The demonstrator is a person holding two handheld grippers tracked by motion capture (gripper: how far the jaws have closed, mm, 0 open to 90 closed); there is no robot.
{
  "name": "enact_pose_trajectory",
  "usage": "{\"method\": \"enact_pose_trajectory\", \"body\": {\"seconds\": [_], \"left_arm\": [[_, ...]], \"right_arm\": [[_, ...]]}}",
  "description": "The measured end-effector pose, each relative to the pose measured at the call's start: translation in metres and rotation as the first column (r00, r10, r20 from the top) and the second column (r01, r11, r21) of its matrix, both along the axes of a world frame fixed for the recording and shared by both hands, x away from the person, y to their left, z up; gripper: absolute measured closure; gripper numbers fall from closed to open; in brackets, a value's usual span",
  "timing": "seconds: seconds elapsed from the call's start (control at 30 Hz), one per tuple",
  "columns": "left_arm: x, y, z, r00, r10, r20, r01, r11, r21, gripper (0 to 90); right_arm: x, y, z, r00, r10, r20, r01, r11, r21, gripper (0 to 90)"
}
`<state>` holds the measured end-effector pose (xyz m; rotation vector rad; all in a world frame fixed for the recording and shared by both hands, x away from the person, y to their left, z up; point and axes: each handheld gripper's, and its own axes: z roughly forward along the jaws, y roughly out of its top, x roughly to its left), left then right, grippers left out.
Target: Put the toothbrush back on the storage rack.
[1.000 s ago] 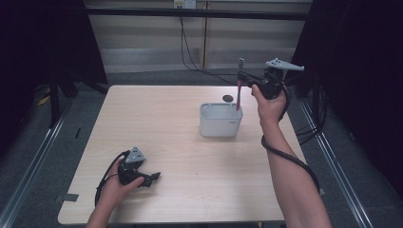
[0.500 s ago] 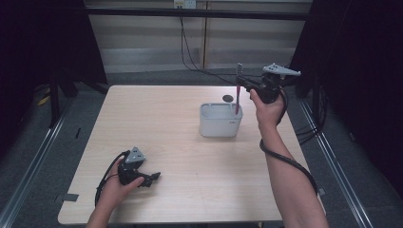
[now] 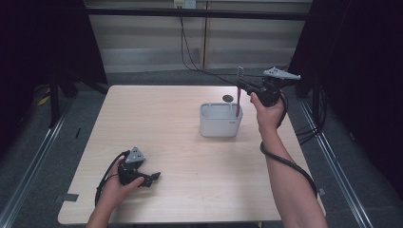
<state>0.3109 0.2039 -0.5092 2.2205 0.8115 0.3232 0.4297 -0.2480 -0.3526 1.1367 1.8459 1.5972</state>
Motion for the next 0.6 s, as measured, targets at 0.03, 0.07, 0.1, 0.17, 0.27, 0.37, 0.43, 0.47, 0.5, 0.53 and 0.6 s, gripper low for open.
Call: {"method": "enact_pose_trajectory", "body": {"seconds": [0.03, 0.07, 0.1, 0.17, 0.27, 0.37, 0.43, 0.47, 0.5, 0.53, 0.6], "left_arm": [[0.000, 0.000, 0.000, 1.0000, 0.000, 0.000, 0.000, 1.0000, 0.000, 9.4], [0.000, 0.000, 0.000, 1.0000, 0.000, 0.000, 0.000, 1.0000, 0.000, 9.4], [0.000, 0.000, 0.000, 1.0000, 0.000, 0.000, 0.000, 1.0000, 0.000, 9.4], [0.000, 0.000, 0.000, 1.0000, 0.001, -0.002, -0.001, 1.0000, 0.000, 9.4], [0.000, 0.000, 0.000, 1.0000, 0.001, -0.002, -0.001, 1.0000, 0.000, 9.4], [0.000, 0.000, 0.000, 1.0000, 0.001, -0.002, -0.001, 1.0000, 0.000, 9.4], [0.000, 0.000, 0.000, 1.0000, 0.001, -0.002, -0.001, 1.0000, 0.000, 9.4], [0.000, 0.000, 0.000, 1.0000, 0.001, -0.002, -0.001, 1.0000, 0.000, 9.4], [0.000, 0.000, 0.000, 1.0000, 0.001, -0.002, -0.001, 1.0000, 0.000, 9.4], [0.000, 0.000, 0.000, 1.0000, 0.001, -0.002, -0.001, 1.0000, 0.000, 9.4], [0.000, 0.000, 0.000, 1.0000, 0.001, -0.002, -0.001, 1.0000, 0.000, 9.4]], "right_arm": [[0.000, 0.000, -0.001, 1.0000, 0.001, 0.000, -0.001, 1.000, 0.003, 84.3], [0.000, 0.000, -0.001, 1.0000, -0.001, -0.001, 0.001, 1.000, 0.000, 84.3], [0.000, 0.000, -0.002, 1.0000, 0.002, 0.001, -0.002, 1.000, 0.002, 84.3], [0.000, 0.000, -0.004, 1.0000, -0.003, 0.001, 0.003, 1.000, 0.001, 84.3], [-0.001, 0.000, -0.006, 1.0000, -0.002, 0.001, 0.002, 1.000, 0.006, 84.3], [-0.001, 0.001, -0.008, 1.0000, -0.001, -0.004, 0.001, 1.000, 0.000, 84.3], [-0.001, 0.001, -0.010, 1.0000, -0.002, -0.002, 0.002, 1.000, 0.003, 84.3], [-0.001, 0.001, -0.011, 1.0000, -0.002, -0.001, 0.002, 1.000, 0.004, 84.3], [-0.002, 0.000, -0.011, 1.0000, -0.003, -0.003, 0.003, 1.000, 0.004, 84.3], [-0.002, 0.000, -0.012, 1.0000, -0.002, -0.004, 0.002, 1.000, 0.004, 84.3], [-0.002, 0.000, -0.014, 1.0000, -0.003, -0.007, 0.003, 1.000, 0.003, 84.3]]}}
